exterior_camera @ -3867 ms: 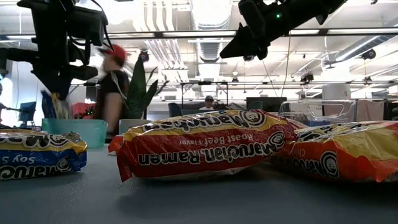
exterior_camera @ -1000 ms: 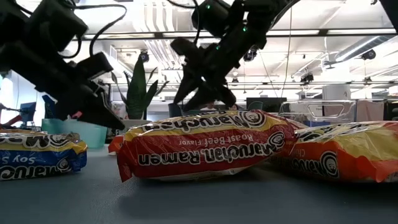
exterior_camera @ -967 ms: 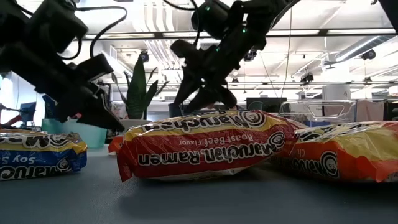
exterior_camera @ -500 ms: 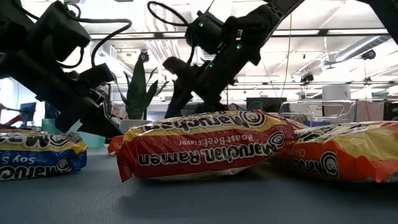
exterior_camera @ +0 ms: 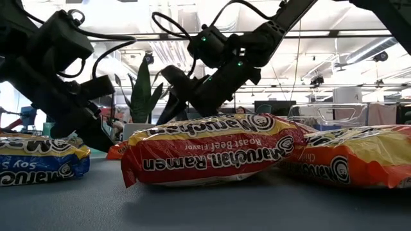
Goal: Sort Maruchan noodles
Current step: Put the orange noodle pack into the blue bin
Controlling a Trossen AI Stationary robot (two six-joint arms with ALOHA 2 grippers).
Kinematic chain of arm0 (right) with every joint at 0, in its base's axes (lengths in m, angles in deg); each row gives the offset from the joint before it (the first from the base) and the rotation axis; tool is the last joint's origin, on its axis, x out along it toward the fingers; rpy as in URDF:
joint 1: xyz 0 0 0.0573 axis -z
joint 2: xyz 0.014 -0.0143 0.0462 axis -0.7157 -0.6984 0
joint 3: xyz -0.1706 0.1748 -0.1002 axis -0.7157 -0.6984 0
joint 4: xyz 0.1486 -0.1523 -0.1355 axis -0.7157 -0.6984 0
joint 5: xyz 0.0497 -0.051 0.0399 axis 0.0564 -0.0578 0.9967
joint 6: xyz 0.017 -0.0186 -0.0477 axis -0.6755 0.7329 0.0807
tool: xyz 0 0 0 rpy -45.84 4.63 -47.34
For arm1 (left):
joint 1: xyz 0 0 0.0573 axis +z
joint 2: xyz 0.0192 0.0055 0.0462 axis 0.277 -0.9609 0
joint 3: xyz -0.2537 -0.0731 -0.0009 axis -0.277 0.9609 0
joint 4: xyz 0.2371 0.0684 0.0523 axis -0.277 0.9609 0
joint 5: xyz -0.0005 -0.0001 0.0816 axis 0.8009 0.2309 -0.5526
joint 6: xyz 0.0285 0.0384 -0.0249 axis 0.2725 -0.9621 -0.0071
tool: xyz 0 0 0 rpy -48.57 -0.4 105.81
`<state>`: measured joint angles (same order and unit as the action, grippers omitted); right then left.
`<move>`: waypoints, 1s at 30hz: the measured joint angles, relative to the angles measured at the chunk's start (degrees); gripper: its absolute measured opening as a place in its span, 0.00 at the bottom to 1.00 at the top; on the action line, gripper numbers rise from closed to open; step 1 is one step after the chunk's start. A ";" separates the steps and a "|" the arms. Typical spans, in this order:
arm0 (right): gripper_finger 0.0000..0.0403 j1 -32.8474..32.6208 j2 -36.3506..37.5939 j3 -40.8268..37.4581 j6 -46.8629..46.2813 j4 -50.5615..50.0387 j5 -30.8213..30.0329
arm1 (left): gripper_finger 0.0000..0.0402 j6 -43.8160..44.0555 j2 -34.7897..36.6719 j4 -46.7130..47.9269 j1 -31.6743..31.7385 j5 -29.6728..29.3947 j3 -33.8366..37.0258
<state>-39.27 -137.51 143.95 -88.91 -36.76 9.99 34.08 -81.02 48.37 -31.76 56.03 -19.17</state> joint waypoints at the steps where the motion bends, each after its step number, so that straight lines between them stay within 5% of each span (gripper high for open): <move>1: 0.66 0.00 0.07 0.00 0.15 0.59 0.35 | 0.00 0.09 0.00 -0.08 0.00 0.15 0.03; 12: 0.56 -0.02 -0.07 -0.02 0.73 1.92 0.74 | 0.00 0.11 -0.04 -1.25 -0.04 0.20 0.15; 22: 0.28 0.00 0.41 -0.02 0.28 2.79 1.16 | 0.00 -0.39 0.10 -2.52 -0.11 -0.25 0.22; 30: 0.28 -0.02 2.63 -0.04 2.43 -0.41 1.11 | 0.07 -0.18 4.19 -2.86 -0.07 -0.06 0.26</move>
<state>-39.29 -134.88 143.91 -86.48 -37.17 11.10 33.90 -76.83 45.51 -31.83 55.97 -18.91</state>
